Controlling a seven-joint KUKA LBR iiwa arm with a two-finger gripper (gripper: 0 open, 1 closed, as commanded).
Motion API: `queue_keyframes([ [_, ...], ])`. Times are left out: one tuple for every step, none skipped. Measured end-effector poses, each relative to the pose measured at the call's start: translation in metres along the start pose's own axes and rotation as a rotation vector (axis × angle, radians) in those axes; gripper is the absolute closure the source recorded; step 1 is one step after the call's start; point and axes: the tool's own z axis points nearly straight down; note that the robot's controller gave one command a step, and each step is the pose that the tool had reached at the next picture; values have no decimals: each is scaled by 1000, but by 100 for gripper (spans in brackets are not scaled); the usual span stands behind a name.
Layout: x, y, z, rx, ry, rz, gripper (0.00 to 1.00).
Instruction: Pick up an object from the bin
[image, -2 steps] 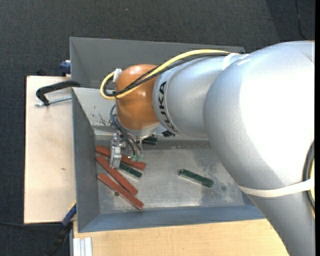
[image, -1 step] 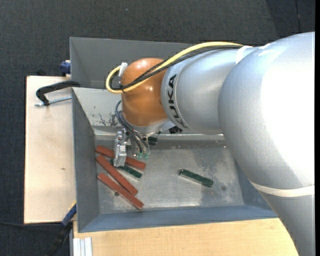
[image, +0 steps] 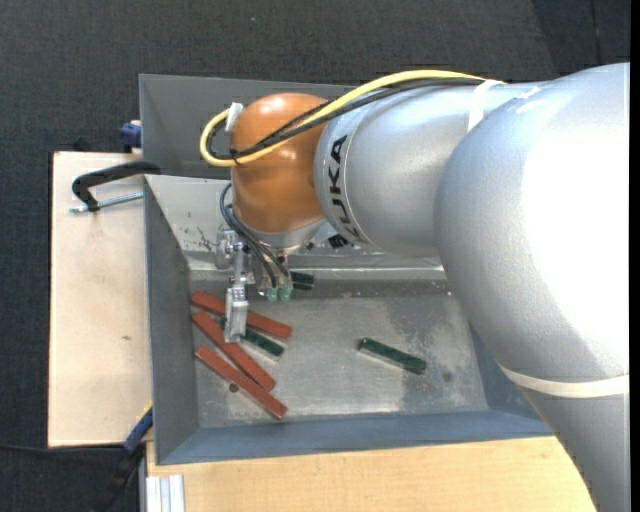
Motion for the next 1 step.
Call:
queue_keyframes([
  [0,0,0,0,0,1,0],
])
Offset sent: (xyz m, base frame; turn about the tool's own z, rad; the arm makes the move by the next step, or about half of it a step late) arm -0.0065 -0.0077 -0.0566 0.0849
